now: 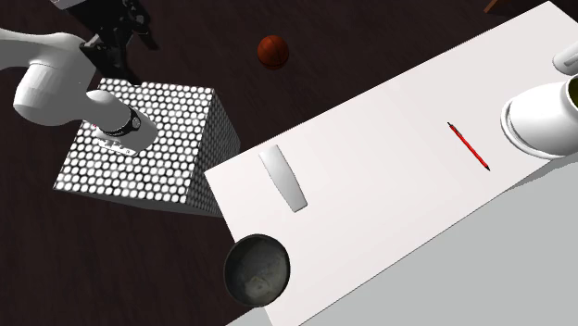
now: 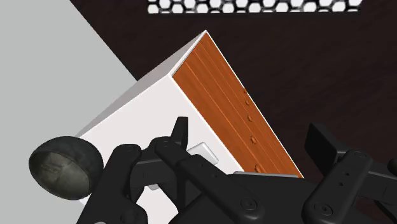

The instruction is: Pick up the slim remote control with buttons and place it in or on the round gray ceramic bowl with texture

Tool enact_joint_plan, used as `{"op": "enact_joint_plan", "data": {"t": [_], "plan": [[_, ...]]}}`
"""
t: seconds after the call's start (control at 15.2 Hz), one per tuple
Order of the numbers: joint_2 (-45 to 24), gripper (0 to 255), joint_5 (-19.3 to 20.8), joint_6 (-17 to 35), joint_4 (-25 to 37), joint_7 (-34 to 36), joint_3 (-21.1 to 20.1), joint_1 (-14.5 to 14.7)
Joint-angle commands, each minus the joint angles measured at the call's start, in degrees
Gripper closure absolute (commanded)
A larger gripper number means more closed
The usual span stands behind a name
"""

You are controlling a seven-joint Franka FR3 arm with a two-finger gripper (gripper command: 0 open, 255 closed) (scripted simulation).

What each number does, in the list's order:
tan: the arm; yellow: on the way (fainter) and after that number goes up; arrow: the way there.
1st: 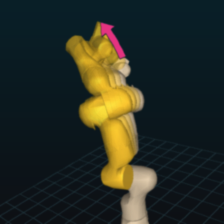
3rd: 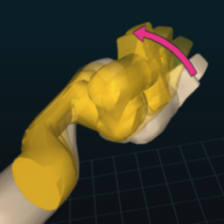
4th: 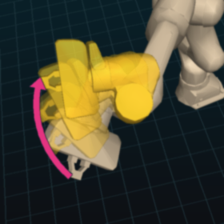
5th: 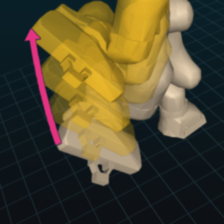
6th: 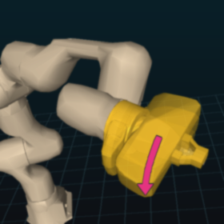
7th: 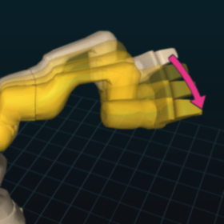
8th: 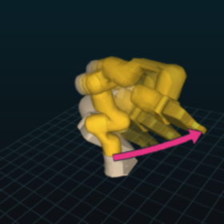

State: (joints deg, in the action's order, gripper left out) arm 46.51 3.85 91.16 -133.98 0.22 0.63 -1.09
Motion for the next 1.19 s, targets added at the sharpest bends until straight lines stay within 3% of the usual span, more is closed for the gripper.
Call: {"op": "enact_joint_plan", "data": {"t": [0.0,0.53,1.12], "plan": [[0.0,0,0.0,0.0,0.0,0.0,0.0,0.0],[-15.5,0,-1.6,12.5,1.7,11.8,-1.8,-3.8],[-34.5,0,-2.1,22.8,9.1,23.9,-1.9,-7.3]]}}
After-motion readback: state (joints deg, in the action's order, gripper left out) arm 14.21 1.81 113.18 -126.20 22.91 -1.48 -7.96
